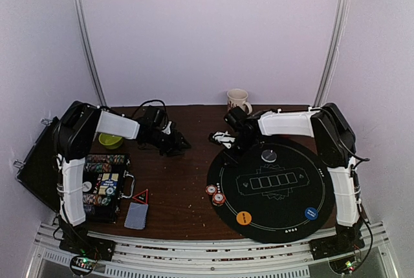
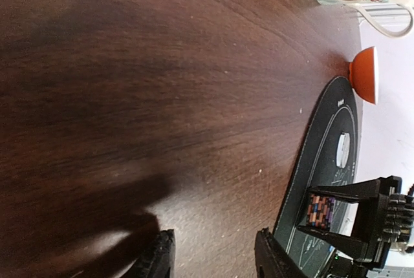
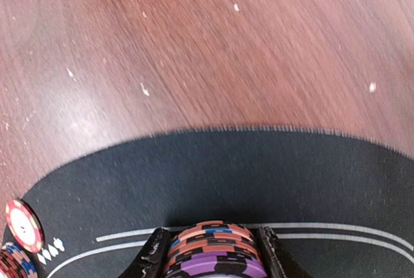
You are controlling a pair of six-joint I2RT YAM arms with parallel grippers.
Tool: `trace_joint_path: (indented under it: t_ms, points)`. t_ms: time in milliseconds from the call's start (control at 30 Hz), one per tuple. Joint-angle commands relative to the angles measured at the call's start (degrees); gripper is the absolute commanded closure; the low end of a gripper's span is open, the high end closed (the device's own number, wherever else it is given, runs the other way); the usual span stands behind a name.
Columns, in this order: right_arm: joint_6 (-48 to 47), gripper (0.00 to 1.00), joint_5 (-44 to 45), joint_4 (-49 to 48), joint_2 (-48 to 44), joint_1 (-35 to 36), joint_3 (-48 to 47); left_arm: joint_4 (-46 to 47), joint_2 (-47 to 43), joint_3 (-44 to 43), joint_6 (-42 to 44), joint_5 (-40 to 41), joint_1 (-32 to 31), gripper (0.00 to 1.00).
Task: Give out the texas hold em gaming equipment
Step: Place the poker chips pile in the small blind area.
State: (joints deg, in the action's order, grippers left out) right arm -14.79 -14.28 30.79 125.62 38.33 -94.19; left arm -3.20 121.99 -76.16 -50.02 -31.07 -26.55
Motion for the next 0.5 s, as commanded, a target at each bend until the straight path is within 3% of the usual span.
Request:
trace_joint_path:
  t_ms: [0,233,467]
  points:
    - [3.44,1.00,3.92,9.54,-2.59,-0.45,0.77,-4.04,-3.59,0.34,4.72,4.88,0.43,0.56]
    - [7.47,1.00,5.04,12.32,-7.12,-0.11,3.02,-6.25,-5.72,0.48,7.41,7.09,0.69,0.56]
    - [15.34,1.00,9.04,13.42,-17.60,0.76,14.67,-6.84,-7.82,1.72,9.23,9.74,0.63,0.56]
